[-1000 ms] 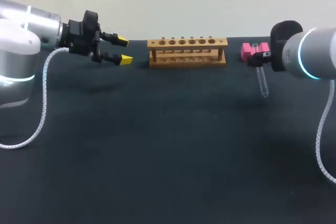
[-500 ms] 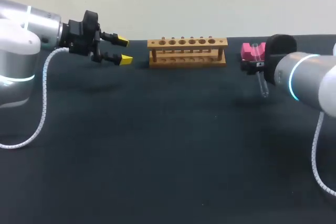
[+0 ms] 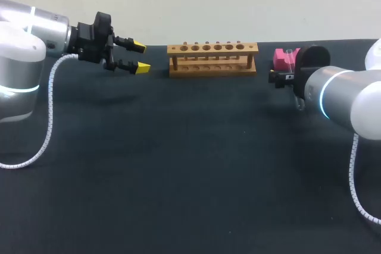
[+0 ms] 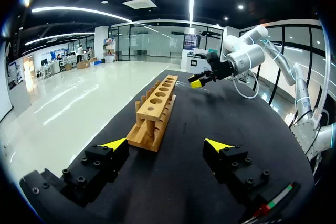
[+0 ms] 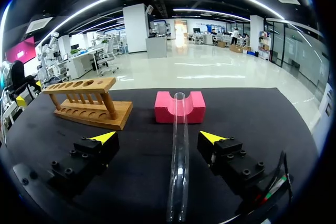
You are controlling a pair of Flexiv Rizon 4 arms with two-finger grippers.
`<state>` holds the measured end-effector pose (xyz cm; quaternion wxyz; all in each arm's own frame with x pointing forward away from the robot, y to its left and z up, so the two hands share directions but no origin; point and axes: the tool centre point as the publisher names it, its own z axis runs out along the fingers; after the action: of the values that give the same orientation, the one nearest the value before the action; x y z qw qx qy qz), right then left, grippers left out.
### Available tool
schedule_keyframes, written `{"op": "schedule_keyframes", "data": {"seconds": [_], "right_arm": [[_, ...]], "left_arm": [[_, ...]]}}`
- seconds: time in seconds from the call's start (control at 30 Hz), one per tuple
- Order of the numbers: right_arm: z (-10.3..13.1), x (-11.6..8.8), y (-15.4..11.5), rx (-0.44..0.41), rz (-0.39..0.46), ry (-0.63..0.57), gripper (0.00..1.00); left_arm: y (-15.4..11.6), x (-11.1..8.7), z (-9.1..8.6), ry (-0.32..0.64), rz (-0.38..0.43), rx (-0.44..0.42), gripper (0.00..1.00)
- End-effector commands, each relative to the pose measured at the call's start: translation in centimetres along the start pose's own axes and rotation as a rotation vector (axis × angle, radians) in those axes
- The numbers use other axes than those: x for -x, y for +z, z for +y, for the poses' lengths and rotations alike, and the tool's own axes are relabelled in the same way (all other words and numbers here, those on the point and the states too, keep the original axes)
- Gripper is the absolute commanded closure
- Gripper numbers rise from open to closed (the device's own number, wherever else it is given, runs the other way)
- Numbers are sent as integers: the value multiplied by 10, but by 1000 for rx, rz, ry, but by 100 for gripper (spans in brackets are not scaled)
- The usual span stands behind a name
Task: Grasp the test tube, adjust it, and insert it.
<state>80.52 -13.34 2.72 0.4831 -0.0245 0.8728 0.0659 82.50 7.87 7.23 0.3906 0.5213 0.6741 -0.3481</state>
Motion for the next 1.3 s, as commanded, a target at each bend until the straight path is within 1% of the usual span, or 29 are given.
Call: {"op": "schedule_keyframes", "data": {"seconds": [0.03, 0.37, 0.77, 1.3], "right_arm": [[-6, -6, 6, 29, -292, 10, 0], [-17, -13, 11, 7, -310, 30, 0], [-31, -17, 16, -3, -314, 14, 0], [-34, -22, 18, 0, -306, -12, 0]], "left_arm": [[0, -1, -1, 3, -3, 3, 0], [0, -1, -1, 3, -3, 3, 0], [0, -1, -1, 3, -3, 3, 0], [0, -1, -1, 3, -3, 3, 0]]}}
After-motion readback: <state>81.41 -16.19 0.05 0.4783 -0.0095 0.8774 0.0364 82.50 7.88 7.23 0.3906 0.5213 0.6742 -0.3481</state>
